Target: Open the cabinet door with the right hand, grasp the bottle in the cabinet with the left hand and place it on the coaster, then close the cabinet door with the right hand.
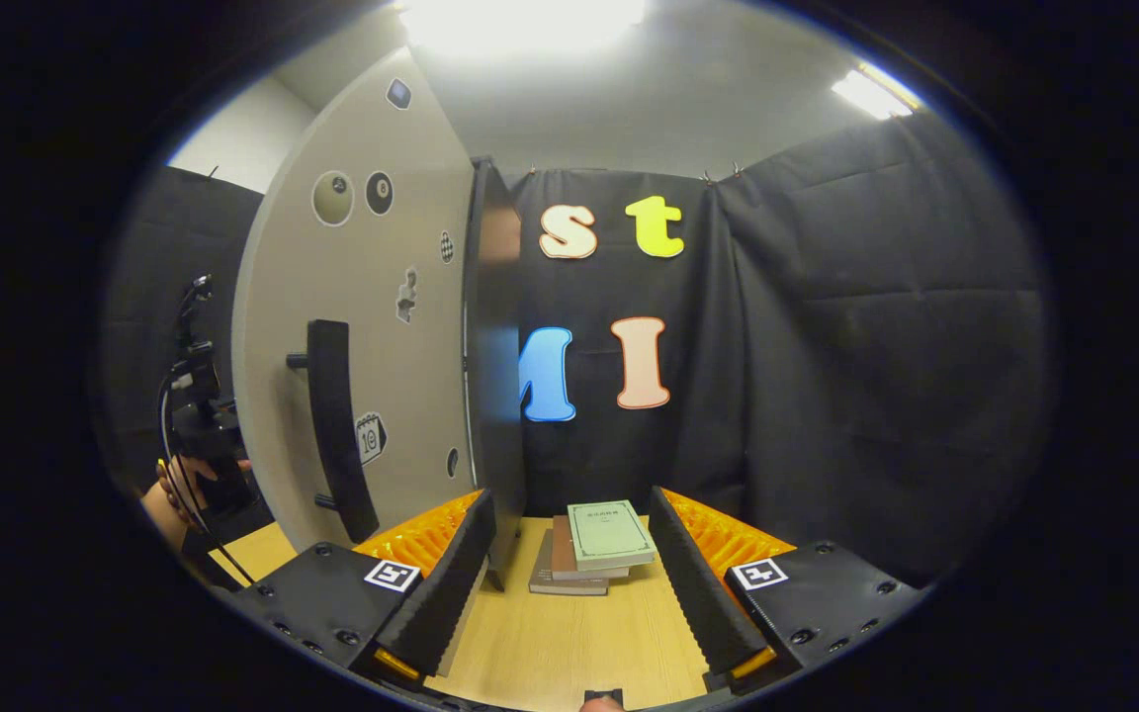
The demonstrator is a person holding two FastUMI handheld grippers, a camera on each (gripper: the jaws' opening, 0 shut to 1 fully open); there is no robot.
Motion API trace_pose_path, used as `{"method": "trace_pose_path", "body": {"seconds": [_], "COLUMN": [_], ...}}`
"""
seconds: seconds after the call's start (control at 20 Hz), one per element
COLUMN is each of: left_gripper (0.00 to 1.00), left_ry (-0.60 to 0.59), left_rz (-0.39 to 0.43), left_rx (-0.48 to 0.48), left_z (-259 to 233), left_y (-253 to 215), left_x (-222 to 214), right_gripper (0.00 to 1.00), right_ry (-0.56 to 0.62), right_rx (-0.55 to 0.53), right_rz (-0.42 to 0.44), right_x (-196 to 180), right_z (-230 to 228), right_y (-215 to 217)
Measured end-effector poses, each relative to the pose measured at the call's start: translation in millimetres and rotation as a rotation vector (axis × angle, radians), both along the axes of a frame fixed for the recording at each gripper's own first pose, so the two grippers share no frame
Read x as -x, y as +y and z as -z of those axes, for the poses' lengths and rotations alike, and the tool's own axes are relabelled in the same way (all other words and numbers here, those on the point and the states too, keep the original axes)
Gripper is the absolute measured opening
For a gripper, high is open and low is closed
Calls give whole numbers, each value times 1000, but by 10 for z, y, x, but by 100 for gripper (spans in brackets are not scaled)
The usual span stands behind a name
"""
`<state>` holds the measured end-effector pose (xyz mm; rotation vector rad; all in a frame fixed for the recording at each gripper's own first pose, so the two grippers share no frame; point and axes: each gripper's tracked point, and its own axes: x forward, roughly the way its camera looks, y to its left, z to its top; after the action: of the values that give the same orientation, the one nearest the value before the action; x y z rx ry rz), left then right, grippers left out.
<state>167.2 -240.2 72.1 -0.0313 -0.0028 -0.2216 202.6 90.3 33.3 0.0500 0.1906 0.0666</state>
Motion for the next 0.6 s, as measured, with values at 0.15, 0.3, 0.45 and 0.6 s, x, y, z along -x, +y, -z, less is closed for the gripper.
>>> {"method": "trace_pose_path", "body": {"seconds": [0.15, 0.3, 0.45, 0.6], "left_gripper": [66, 66, 66, 66], "left_ry": [31, 45, 55, 81], "left_rz": [44, 73, 76, 63], "left_rx": [-7, -12, -22, -18], "left_z": [41, 110, 199, 341], "left_y": [-105, -223, -306, -303], "left_x": [-351, -711, -1081, -1390], "right_gripper": [98, 94, 94, 98], "right_ry": [13, 29, 45, 58], "right_rx": [-18, -29, -35, -41], "right_rz": [48, 87, 130, 169], "right_x": [-64, -180, -291, -403], "right_z": [63, 119, 200, 244], "right_y": [-46, -96, -160, -204]}}
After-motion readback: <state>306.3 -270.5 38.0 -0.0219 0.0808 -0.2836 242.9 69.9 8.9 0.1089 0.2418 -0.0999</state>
